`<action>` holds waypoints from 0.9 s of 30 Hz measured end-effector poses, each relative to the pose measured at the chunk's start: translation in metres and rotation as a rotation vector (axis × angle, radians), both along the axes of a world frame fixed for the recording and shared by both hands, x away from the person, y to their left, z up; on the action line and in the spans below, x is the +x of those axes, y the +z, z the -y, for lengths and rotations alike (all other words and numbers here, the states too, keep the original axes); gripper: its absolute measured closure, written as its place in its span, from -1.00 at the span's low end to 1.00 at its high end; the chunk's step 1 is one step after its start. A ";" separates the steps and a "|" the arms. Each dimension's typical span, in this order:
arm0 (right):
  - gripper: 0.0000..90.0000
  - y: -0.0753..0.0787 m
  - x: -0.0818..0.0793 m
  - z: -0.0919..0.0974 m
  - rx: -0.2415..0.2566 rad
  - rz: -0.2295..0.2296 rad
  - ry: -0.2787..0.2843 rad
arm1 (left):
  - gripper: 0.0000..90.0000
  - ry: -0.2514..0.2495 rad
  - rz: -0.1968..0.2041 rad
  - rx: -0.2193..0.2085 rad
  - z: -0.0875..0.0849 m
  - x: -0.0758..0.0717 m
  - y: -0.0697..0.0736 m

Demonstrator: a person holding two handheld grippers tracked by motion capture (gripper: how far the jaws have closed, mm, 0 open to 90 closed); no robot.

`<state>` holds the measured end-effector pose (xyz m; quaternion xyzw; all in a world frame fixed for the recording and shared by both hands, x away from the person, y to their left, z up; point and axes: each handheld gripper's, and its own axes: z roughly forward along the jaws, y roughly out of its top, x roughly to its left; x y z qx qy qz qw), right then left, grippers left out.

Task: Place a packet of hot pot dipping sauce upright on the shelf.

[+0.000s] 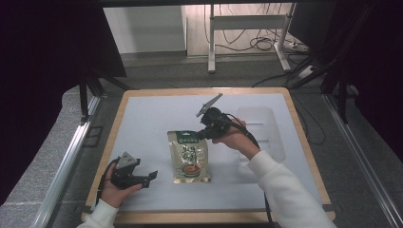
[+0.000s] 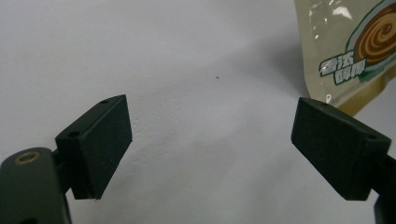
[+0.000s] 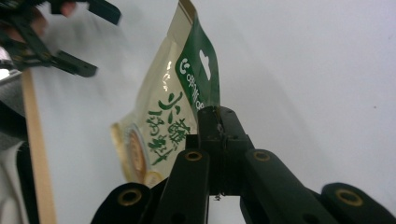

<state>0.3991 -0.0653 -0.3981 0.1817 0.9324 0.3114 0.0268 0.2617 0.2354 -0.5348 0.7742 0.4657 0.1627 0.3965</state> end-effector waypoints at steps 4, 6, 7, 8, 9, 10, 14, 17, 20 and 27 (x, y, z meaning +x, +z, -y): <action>0.99 0.011 -0.006 0.002 0.006 0.018 0.010 | -0.73 0.004 0.001 -0.001 0.000 0.001 -0.001; 0.99 0.014 -0.008 0.002 0.004 0.025 0.013 | -0.73 0.004 0.000 -0.001 0.000 0.001 -0.001; 0.99 0.020 -0.011 0.003 0.017 0.039 0.024 | -0.73 0.005 -0.001 -0.001 0.000 0.001 -0.001; 0.99 0.020 -0.011 0.003 0.017 0.039 0.024 | -0.73 0.004 -0.002 -0.001 0.000 0.001 -0.001; 0.99 0.022 -0.012 0.003 0.025 0.039 0.022 | -0.73 0.004 -0.001 0.001 0.000 0.001 -0.001; 0.99 0.028 -0.016 0.003 0.032 0.054 0.024 | -0.73 0.003 -0.001 0.001 0.000 0.001 -0.001; 0.99 0.032 -0.019 0.002 0.034 0.071 0.031 | -0.73 0.002 -0.002 0.002 0.000 0.001 -0.001; 0.99 0.038 -0.022 0.003 0.043 0.080 0.040 | -0.73 0.003 -0.003 0.003 0.000 0.001 -0.001; 0.99 0.041 -0.023 0.004 0.049 0.082 0.041 | -0.73 0.003 -0.004 0.006 0.000 0.001 -0.001; 0.99 0.048 -0.024 0.008 0.057 0.101 0.037 | -0.73 0.004 -0.006 0.007 0.000 0.001 -0.001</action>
